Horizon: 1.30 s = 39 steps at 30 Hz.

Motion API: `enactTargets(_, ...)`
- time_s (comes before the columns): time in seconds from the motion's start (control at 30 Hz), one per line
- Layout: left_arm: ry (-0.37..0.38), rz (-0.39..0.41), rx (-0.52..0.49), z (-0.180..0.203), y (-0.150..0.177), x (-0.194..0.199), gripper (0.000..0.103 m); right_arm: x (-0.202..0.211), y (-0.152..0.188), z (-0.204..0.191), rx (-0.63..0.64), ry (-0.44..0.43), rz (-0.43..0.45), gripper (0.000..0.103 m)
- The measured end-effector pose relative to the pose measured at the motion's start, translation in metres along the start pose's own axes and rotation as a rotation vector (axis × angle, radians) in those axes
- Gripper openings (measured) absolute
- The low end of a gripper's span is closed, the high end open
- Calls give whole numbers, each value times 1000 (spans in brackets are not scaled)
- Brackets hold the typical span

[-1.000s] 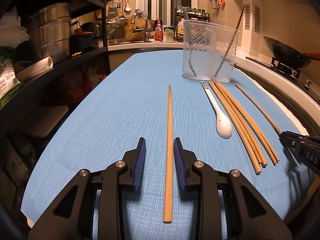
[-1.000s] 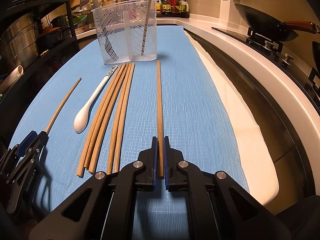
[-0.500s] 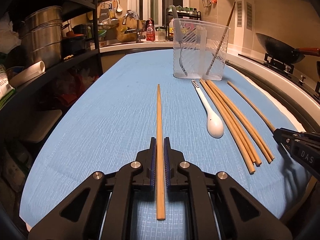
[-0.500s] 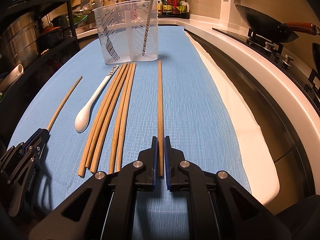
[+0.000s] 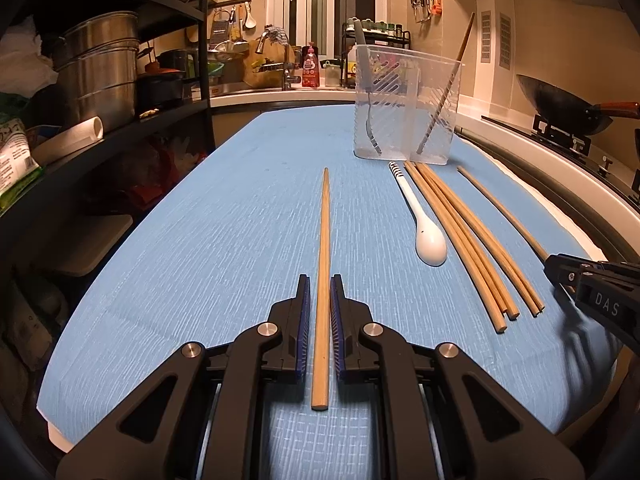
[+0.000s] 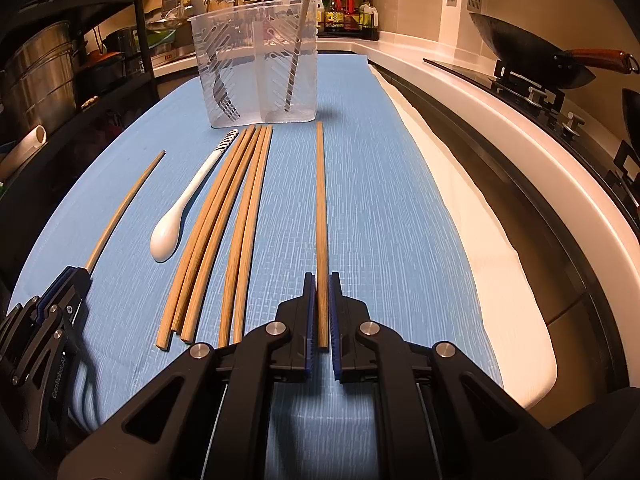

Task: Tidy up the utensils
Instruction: 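Hold the chopstick in the left tool while the right tool holds its chopstick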

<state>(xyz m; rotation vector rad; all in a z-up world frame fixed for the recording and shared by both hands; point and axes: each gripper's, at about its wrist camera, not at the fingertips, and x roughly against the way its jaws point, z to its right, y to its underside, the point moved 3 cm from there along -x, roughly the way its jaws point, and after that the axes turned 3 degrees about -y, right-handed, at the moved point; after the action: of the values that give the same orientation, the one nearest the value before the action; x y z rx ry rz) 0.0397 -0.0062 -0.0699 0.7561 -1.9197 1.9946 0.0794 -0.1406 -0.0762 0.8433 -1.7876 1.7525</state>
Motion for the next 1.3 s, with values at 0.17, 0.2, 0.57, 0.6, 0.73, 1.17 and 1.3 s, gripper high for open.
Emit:
enactTargets(0.17,-8,7,-5,1,2,1,11,0,0,0,5,3,2,8)
enactTargets(0.2,-9,8,-7,1,1,1,11,0,0,0,5,4,2,8)
enactTargets(0.57,-8,8,-18,4,1,2,8,1,-1,0,11,7,4,8)
enactTargets(0.6,-8,8,-18,4,1,2,7,1,0,0,12,7,4,8)
enactTargets(0.73,-9,8,-19,4,1,2,7,1,-1,0,13,7,5,8)
enactTargets(1.17,-8,7,-19,4,1,2,7,1,-1,-1,15,8,5,8)
enactTargets(1.3,-9,8,-20,5,1,2,7,1,-1,-1,14,8,6,7)
